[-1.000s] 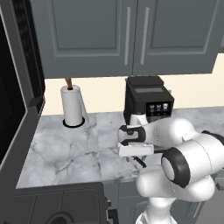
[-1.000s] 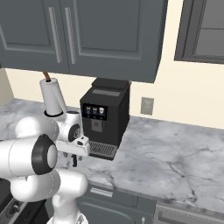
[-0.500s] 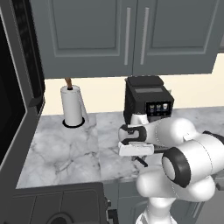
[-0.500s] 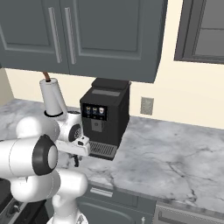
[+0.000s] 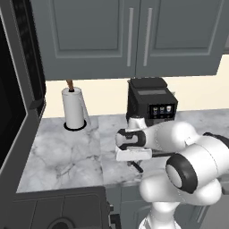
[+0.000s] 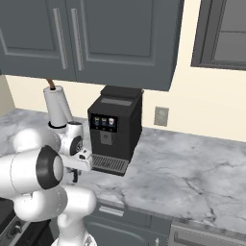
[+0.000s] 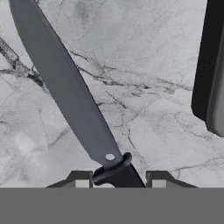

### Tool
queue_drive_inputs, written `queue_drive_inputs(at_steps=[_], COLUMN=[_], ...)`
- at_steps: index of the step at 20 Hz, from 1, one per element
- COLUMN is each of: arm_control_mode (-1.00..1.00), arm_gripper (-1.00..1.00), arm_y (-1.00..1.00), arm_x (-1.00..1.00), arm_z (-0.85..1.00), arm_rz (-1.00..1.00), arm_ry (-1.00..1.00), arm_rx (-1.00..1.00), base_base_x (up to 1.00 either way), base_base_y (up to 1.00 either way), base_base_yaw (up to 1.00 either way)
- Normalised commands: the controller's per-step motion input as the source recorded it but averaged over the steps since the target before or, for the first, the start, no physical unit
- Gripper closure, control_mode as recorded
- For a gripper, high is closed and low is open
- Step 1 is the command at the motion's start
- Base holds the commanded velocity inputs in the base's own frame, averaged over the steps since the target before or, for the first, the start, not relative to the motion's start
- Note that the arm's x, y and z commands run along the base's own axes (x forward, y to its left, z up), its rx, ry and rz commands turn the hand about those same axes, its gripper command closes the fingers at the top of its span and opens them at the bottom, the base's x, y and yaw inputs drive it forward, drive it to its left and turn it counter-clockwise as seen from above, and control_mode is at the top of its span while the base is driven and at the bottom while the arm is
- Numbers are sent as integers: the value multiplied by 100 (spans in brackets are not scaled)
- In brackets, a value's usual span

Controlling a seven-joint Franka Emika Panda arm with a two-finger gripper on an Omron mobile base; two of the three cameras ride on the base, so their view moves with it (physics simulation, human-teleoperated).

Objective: Retrieve the butter from the fridge and place it on a plate on the dining table. Then retrieve the butter knife by the fridge and place it near the plate.

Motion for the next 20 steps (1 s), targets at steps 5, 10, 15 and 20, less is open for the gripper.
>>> queue_drive_inputs(at_steps=[5, 10, 15, 20], arm_control_mode=[-100, -100, -100, -100], arm_gripper=[100, 100, 100, 100], arm_y=[1, 0, 0, -14], arm_x=[-2, -32, -56, -64], arm_z=[19, 69, 68, 62], arm_rz=[0, -1, -1, 0], arm_ry=[0, -1, 0, -3], arm_rx=[0, -4, 0, -12], base_base_x=[0, 0, 0, 0], base_base_y=[0, 0, 0, 0], base_base_yaw=[0, 0, 0, 0])
